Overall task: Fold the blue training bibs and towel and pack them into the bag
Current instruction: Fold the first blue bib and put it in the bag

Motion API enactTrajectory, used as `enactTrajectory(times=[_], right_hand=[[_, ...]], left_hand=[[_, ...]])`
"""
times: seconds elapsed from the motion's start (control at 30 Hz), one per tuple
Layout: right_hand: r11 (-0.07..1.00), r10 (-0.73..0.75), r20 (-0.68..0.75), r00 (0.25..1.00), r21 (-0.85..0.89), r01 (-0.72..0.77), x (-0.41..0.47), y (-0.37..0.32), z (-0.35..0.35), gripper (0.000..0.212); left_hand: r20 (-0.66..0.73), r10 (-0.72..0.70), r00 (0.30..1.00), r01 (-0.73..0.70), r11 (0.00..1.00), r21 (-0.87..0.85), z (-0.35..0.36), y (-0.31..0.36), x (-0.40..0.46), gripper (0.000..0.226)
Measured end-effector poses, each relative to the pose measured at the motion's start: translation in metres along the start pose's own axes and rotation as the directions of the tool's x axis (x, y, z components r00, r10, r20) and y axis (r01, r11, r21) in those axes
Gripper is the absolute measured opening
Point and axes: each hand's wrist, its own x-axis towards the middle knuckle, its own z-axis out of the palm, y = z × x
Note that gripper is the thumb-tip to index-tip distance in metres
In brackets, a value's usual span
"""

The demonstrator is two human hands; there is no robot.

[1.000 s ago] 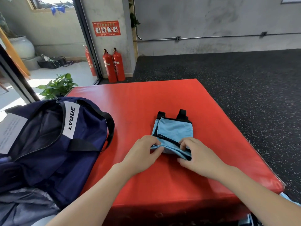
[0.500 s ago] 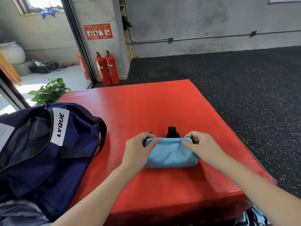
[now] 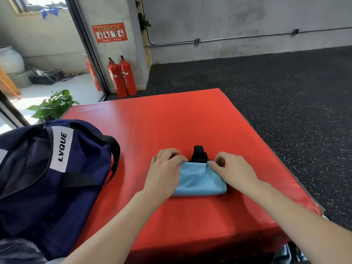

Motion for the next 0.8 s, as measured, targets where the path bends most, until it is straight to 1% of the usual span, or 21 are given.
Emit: enactTrajectory(times=[0.07, 0.1, 0.13, 0.23, 0.3, 0.33, 0.4, 0.47, 0.5, 0.57, 0.63, 0.67, 0.73, 0.8], right_hand=[[1.000, 0.016, 0.004, 1.000, -0.011, -0.016, 0.001, 0.000, 0.001, 0.031], [1.000, 0.020, 0.002, 1.000, -0.016, -0.020, 0.001, -0.001, 0.001, 0.032], [1.000, 0.022, -0.004, 1.000, -0.021, -0.022, 0.000, -0.001, 0.000, 0.032], [0.999, 0.025, -0.052, 0.998, -0.034, -0.027, -0.004, -0.003, -0.002, 0.034], [0.999, 0.021, -0.076, 0.997, -0.040, -0.024, -0.007, -0.004, -0.004, 0.033], [0.999, 0.019, -0.077, 0.997, -0.049, -0.023, -0.009, -0.005, -0.004, 0.032], [0.997, 0.014, -0.062, 0.998, -0.080, -0.019, -0.013, -0.007, -0.004, 0.033], [0.997, 0.013, -0.018, 1.000, -0.081, -0.014, -0.017, -0.009, -0.001, 0.036], [0.997, 0.020, 0.010, 1.000, -0.070, -0.019, -0.018, -0.010, -0.001, 0.037], [0.999, 0.036, 0.059, 0.998, -0.029, -0.035, -0.019, -0.011, 0.003, 0.037], [0.999, 0.044, 0.108, 0.993, 0.022, -0.047, -0.017, -0.010, 0.005, 0.038], [0.996, 0.046, 0.125, 0.991, 0.070, -0.055, -0.015, -0.010, 0.006, 0.041], [0.981, 0.062, 0.150, 0.987, 0.171, -0.088, -0.012, -0.011, 0.006, 0.047], [0.966, 0.096, 0.189, 0.977, 0.220, -0.138, -0.010, -0.012, 0.005, 0.049]], left_hand=[[0.027, 0.131, 0.991, -0.132, 0.991, 0.021, 0.005, 0.003, -0.002, 0.023], [0.035, 0.151, 0.988, -0.152, 0.988, 0.032, 0.008, 0.004, -0.004, 0.021], [0.039, 0.138, 0.990, -0.139, 0.989, 0.043, 0.010, 0.006, -0.005, 0.021], [0.081, 0.012, 0.997, -0.023, 0.992, 0.127, 0.007, 0.008, -0.004, 0.024], [0.137, -0.083, 0.987, 0.050, 0.971, 0.232, -0.001, 0.013, 0.000, 0.025], [0.158, -0.141, 0.977, 0.098, 0.961, 0.258, -0.006, 0.016, 0.001, 0.025], [0.193, -0.244, 0.950, 0.203, 0.956, 0.211, -0.015, 0.021, 0.001, 0.033], [0.280, -0.288, 0.916, 0.283, 0.957, 0.059, -0.020, 0.027, 0.000, 0.047], [0.335, -0.275, 0.901, 0.299, 0.954, -0.019, -0.023, 0.031, -0.001, 0.049], [0.424, -0.226, 0.877, 0.299, 0.948, -0.113, -0.026, 0.041, -0.005, 0.043], [0.471, -0.210, 0.857, 0.314, 0.937, -0.154, -0.026, 0.048, -0.008, 0.033], [0.481, -0.214, 0.850, 0.328, 0.930, -0.165, -0.025, 0.049, -0.009, 0.028], [0.470, -0.225, 0.854, 0.335, 0.928, -0.164, -0.023, 0.047, -0.009, 0.017], [0.407, -0.223, 0.886, 0.279, 0.957, -0.083, -0.021, 0.044, -0.007, 0.010]])
